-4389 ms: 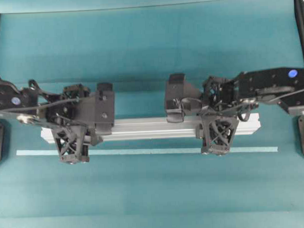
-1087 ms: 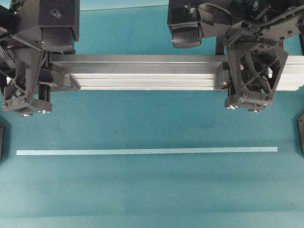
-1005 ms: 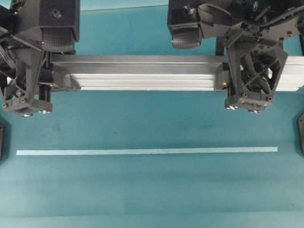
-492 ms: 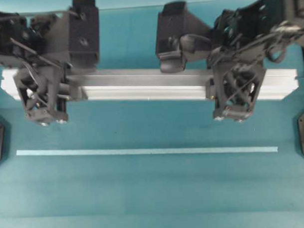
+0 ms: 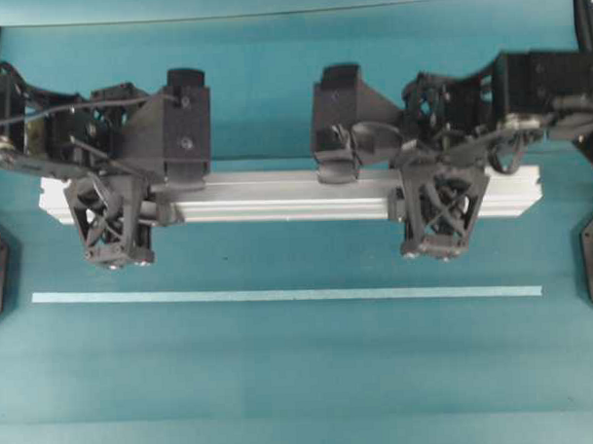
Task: Lift the metal rail with both hands.
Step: 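Lower the rail back toward the table with both grippers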
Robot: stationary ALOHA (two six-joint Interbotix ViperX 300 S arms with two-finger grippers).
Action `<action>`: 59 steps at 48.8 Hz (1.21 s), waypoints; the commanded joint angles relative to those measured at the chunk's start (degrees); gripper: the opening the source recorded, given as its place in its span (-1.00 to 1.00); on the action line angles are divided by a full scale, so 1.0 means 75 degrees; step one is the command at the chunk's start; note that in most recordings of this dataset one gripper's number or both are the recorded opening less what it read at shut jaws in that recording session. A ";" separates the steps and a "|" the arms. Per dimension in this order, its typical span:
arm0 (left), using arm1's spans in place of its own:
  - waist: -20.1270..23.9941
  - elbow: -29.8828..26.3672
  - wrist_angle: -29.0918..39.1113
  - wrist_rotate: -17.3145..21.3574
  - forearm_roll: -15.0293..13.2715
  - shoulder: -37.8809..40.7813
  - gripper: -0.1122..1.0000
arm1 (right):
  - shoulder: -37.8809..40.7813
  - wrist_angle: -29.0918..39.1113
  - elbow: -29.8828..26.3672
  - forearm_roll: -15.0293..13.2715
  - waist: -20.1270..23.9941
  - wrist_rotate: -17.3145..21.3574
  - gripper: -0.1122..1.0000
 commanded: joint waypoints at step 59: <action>-0.0047 0.2004 -0.3129 -0.0094 0.0000 0.1641 -0.16 | 0.0762 -0.3234 0.2391 0.0234 0.0199 0.0012 -0.10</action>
